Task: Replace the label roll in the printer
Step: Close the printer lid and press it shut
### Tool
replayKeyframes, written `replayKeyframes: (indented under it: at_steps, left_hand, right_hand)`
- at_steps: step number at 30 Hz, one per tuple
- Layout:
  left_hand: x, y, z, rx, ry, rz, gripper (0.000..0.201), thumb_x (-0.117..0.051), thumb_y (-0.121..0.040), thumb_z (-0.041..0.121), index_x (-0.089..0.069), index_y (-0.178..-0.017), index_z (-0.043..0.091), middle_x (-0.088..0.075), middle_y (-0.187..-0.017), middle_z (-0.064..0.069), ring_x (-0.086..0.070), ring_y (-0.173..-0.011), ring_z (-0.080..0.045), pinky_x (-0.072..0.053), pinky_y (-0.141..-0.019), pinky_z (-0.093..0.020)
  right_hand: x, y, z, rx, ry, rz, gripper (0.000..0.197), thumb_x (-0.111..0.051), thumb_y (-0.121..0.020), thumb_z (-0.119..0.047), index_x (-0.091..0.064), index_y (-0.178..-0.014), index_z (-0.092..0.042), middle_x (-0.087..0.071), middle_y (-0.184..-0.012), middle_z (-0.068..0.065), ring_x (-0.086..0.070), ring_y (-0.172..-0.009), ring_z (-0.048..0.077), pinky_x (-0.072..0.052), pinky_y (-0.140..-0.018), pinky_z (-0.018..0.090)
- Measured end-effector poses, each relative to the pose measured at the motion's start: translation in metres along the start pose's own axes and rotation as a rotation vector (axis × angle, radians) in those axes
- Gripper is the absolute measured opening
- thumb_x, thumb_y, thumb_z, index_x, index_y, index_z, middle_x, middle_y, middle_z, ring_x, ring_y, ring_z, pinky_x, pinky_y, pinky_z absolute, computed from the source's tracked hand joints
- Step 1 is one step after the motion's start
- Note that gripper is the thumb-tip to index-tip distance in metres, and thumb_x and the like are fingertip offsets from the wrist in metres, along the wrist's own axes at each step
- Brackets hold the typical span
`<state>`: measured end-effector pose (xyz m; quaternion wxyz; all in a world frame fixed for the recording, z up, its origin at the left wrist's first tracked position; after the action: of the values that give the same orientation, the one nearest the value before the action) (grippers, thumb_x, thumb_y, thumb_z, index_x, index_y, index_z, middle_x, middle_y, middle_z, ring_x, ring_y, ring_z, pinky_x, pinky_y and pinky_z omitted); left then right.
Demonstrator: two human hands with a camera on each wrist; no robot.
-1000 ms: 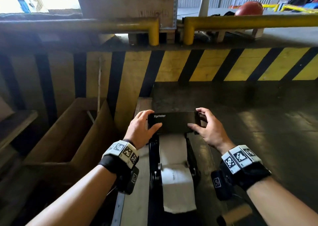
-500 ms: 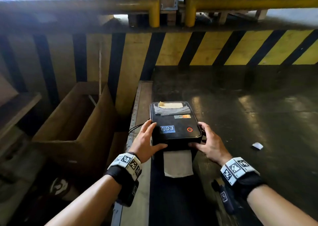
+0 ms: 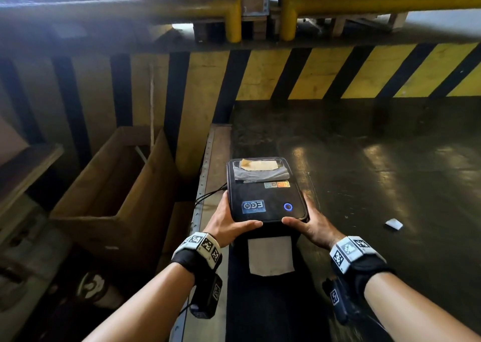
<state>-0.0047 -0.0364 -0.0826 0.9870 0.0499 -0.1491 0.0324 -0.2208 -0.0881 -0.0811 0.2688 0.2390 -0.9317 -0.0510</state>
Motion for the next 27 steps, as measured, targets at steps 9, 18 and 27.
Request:
replayKeyframes:
  at_steps: [9,18,27]
  left_hand:
    - [-0.0024,-0.0002,0.0003,-0.035,0.057,0.009,0.099,-0.086,-0.050,0.043,-0.030,-0.131,0.033,-0.052,-0.132,0.003,-0.056,-0.119,-0.010,-0.051,-0.098,-0.038]
    - [-0.0030,-0.0009,-0.0016,-0.040,0.069,0.008,0.097,-0.086,-0.052,0.042,-0.030,-0.131,0.034,-0.052,-0.133,0.002,-0.056,-0.118,-0.009,-0.052,-0.097,-0.036]
    - [-0.0027,-0.0031,-0.0063,-0.047,0.055,0.027,0.104,-0.085,-0.049,0.048,-0.030,-0.135,0.031,-0.049,-0.135,0.000,-0.054,-0.120,-0.011,-0.051,-0.099,-0.040]
  right_hand:
    - [-0.0002,0.0026,-0.0053,0.031,-0.056,-0.007,0.106,-0.067,-0.064,-0.053,-0.006,-0.148,-0.030,-0.039,-0.146,0.001,-0.038,-0.119,0.007,-0.027,-0.101,0.025]
    - [-0.0021,0.0024,-0.0035,0.033,-0.086,-0.007,0.113,-0.068,-0.057,-0.063,-0.008,-0.147,-0.031,-0.040,-0.146,0.001,-0.041,-0.122,0.010,-0.030,-0.104,0.028]
    - [-0.0013,0.0029,-0.0059,0.031,-0.061,-0.009,0.114,-0.066,-0.055,-0.063,-0.008,-0.148,-0.028,-0.040,-0.146,0.004,-0.042,-0.118,0.009,-0.030,-0.101,0.025]
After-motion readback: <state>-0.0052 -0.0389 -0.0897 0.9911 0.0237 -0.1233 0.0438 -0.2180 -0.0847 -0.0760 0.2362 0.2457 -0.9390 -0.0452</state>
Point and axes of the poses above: each hand's wrist, its own y-axis away from the middle knuckle, its own x-axis out of the back of the hand, z = x × y, the point moved 6 cm from there along -y, towards the middle knuckle
